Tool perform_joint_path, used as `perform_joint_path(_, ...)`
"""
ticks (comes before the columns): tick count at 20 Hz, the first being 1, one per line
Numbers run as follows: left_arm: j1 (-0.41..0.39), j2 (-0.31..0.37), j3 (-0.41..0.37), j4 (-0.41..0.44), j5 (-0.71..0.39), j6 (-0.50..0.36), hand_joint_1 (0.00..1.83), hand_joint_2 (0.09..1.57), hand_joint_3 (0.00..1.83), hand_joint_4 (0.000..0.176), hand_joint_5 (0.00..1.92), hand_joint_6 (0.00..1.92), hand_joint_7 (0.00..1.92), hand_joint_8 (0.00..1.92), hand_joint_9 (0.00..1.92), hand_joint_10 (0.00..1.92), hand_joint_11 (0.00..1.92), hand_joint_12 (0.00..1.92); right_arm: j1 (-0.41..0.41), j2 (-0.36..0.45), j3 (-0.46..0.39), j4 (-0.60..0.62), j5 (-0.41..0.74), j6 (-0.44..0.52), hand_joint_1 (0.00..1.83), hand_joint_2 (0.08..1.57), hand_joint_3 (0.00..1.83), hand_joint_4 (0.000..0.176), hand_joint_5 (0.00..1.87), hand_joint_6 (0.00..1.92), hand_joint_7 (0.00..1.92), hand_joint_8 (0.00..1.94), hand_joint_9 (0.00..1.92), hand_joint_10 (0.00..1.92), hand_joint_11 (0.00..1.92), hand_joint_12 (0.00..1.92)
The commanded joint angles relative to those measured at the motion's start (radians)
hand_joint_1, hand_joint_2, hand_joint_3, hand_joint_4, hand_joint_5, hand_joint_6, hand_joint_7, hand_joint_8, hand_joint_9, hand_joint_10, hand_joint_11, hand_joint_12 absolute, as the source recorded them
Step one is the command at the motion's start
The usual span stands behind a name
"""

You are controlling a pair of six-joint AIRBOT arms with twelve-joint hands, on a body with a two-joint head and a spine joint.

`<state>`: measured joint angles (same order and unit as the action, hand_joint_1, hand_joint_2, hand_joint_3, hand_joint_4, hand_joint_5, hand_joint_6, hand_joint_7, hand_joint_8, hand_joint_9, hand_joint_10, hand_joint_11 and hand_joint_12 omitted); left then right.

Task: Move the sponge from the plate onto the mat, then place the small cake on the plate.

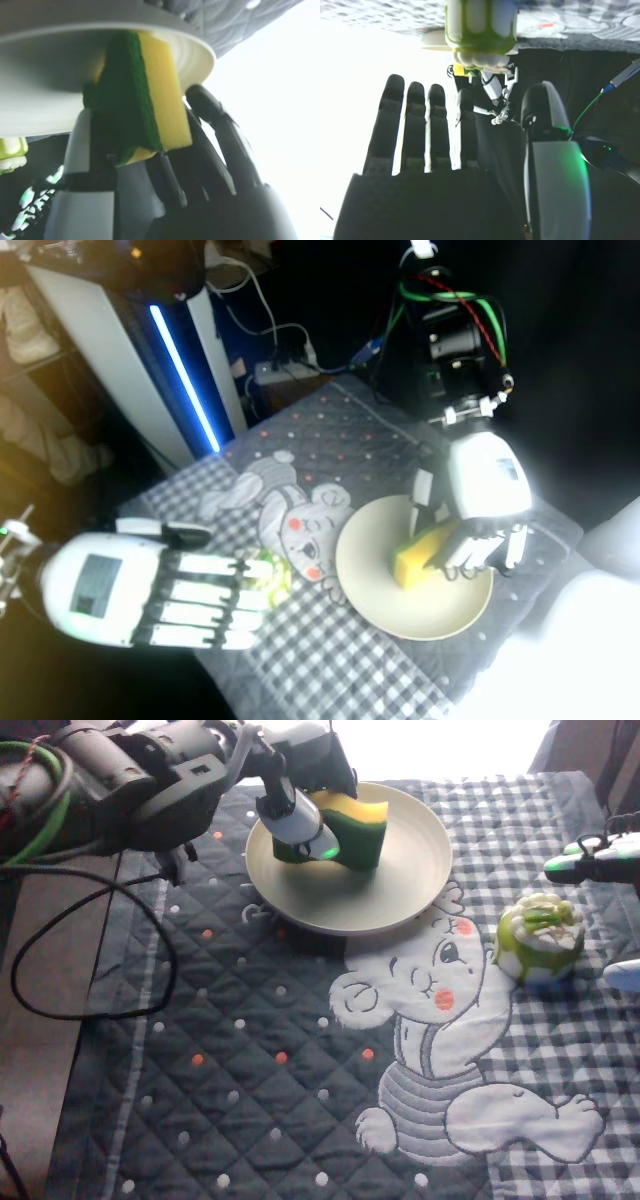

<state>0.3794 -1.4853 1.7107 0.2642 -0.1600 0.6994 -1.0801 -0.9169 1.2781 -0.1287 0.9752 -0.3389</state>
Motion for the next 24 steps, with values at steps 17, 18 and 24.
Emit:
perform_joint_path(17,0.276,0.546,-0.589,0.087,-0.502,-0.120,1.23,0.97,0.00,0.000,1.43,0.15,1.02,1.34,1.07,1.58,1.09,1.73,0.010,0.058,-0.040,0.039,0.173,0.030,0.68,1.10,0.00,0.139,0.39,0.00,0.34,0.00,0.28,0.00,0.25,0.02)
perform_joint_path(18,0.296,0.532,-0.585,0.081,-0.507,-0.129,1.27,1.05,0.01,0.000,1.35,0.06,1.00,1.27,1.09,1.43,1.07,1.63,0.010,0.056,-0.038,0.039,0.176,0.030,0.68,1.10,0.00,0.140,0.38,0.00,0.33,0.00,0.28,0.00,0.26,0.02)
perform_joint_path(24,0.391,0.470,-0.553,0.008,-0.509,-0.151,1.22,0.97,0.00,0.000,1.46,0.06,0.93,0.98,0.87,1.42,0.83,1.67,0.011,0.040,-0.030,0.060,0.197,0.030,0.67,1.09,0.00,0.095,0.41,0.01,0.39,0.01,0.33,0.01,0.29,0.03)
